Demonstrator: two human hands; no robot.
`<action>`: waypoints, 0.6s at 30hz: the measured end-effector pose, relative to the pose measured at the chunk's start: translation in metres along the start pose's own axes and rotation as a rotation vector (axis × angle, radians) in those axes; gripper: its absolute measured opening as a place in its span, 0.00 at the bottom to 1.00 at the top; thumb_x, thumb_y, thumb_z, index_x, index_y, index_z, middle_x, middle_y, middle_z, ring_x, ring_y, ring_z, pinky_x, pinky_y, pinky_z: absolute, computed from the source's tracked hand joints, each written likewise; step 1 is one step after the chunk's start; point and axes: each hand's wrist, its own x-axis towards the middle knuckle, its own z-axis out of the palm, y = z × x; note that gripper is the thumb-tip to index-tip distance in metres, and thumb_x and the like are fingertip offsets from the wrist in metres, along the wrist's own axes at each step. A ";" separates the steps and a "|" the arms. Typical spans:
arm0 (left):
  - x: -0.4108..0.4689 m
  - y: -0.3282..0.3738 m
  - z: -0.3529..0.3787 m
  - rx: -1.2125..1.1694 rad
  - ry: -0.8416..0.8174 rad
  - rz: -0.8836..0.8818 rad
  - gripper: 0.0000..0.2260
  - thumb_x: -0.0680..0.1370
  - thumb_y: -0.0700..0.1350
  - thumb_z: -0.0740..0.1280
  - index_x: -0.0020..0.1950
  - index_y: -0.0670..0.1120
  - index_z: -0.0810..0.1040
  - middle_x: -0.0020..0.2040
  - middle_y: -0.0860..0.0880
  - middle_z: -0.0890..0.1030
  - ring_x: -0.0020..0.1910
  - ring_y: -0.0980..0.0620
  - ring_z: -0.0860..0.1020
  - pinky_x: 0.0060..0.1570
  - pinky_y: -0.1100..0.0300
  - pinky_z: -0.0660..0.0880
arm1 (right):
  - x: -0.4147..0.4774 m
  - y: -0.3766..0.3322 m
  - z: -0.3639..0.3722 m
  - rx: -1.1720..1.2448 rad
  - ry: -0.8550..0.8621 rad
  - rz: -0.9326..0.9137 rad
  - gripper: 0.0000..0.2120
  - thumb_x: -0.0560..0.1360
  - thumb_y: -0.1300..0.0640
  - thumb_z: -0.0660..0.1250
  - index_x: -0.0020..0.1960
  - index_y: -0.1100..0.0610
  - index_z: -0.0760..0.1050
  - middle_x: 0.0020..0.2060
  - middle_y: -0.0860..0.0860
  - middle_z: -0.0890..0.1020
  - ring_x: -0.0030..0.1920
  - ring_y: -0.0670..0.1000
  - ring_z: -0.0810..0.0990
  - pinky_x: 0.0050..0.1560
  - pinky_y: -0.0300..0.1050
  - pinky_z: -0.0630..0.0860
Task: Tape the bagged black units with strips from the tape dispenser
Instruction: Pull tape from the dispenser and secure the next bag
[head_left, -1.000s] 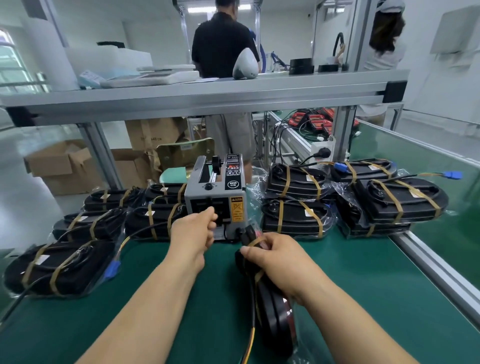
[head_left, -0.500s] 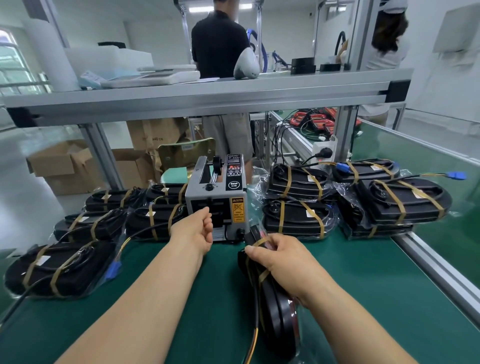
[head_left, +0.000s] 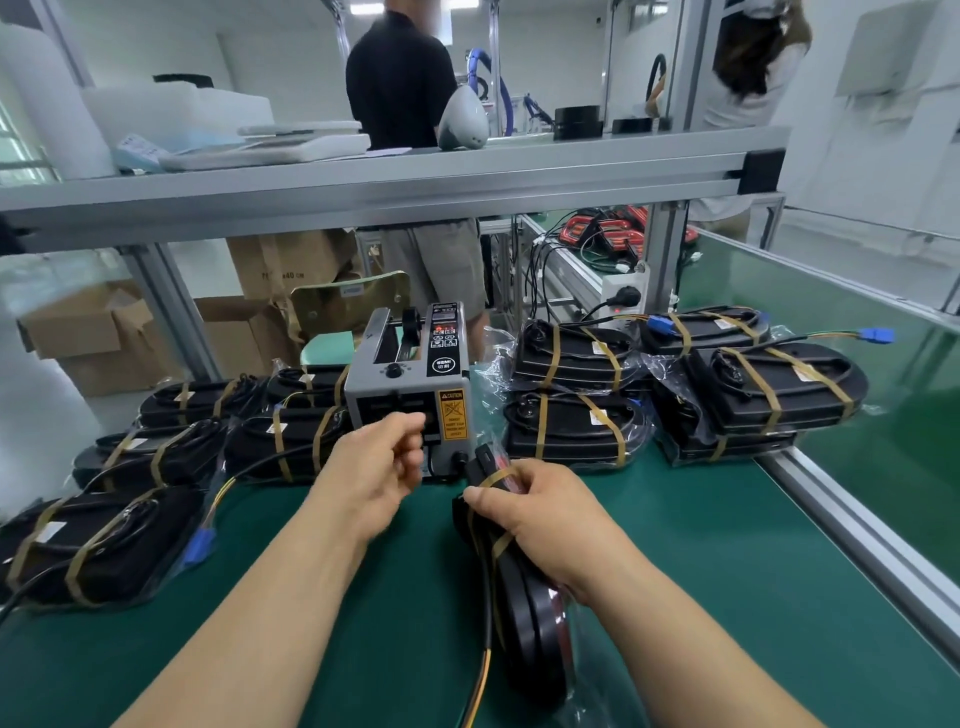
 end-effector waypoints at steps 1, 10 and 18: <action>-0.008 0.002 -0.001 0.074 -0.155 -0.013 0.08 0.77 0.41 0.68 0.37 0.47 0.76 0.30 0.52 0.73 0.26 0.58 0.71 0.30 0.65 0.69 | 0.000 0.001 0.001 0.004 0.004 -0.004 0.12 0.72 0.45 0.74 0.43 0.52 0.79 0.37 0.47 0.82 0.39 0.50 0.82 0.42 0.44 0.78; -0.026 0.015 0.017 0.463 -0.435 0.053 0.07 0.79 0.39 0.66 0.40 0.44 0.75 0.30 0.51 0.72 0.30 0.57 0.69 0.33 0.64 0.73 | 0.002 0.003 0.000 0.035 0.013 -0.030 0.13 0.70 0.45 0.76 0.40 0.53 0.79 0.30 0.44 0.79 0.33 0.45 0.78 0.39 0.43 0.75; -0.021 0.012 0.022 0.580 -0.391 0.064 0.05 0.79 0.39 0.67 0.42 0.43 0.76 0.33 0.47 0.70 0.29 0.57 0.69 0.32 0.65 0.74 | 0.001 0.002 0.000 0.067 -0.005 -0.030 0.13 0.70 0.47 0.76 0.43 0.56 0.80 0.32 0.47 0.81 0.35 0.48 0.79 0.43 0.49 0.79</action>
